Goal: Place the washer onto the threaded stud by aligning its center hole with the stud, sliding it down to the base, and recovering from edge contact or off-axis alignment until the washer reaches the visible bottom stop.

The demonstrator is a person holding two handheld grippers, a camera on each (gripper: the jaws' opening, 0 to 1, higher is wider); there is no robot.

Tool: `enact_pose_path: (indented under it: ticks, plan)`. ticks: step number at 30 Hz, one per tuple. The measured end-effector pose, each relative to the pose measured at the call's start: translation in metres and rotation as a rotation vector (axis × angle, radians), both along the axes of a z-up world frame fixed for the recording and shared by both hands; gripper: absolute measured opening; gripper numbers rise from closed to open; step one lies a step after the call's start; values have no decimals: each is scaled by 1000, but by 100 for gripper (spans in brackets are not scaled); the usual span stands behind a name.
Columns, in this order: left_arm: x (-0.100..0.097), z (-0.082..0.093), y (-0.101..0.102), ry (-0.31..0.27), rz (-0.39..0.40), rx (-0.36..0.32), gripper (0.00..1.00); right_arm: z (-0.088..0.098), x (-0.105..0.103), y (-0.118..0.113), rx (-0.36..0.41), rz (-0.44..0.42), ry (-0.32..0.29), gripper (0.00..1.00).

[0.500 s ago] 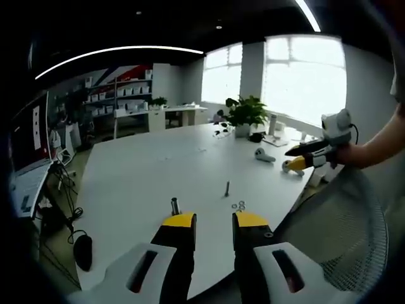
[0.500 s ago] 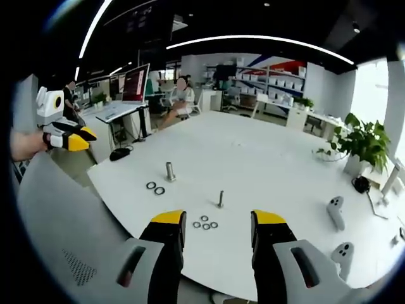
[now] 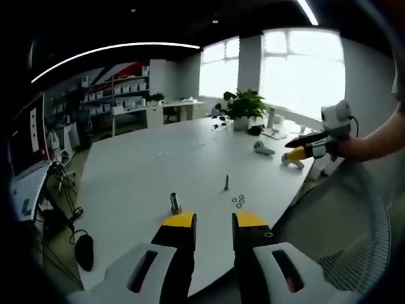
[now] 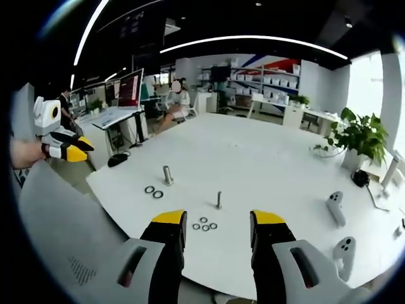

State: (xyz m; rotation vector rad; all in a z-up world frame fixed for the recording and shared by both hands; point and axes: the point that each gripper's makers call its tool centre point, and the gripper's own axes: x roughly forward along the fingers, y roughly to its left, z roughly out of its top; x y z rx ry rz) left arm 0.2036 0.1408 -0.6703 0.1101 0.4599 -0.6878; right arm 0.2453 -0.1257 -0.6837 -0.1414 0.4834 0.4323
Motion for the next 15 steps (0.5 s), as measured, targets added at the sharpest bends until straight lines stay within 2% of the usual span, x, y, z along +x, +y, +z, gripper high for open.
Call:
enact_pose_path:
  ticks: [15]
  plan:
    - [0, -2, 4, 17, 14, -3, 20, 0, 1, -2, -10, -8, 0, 42]
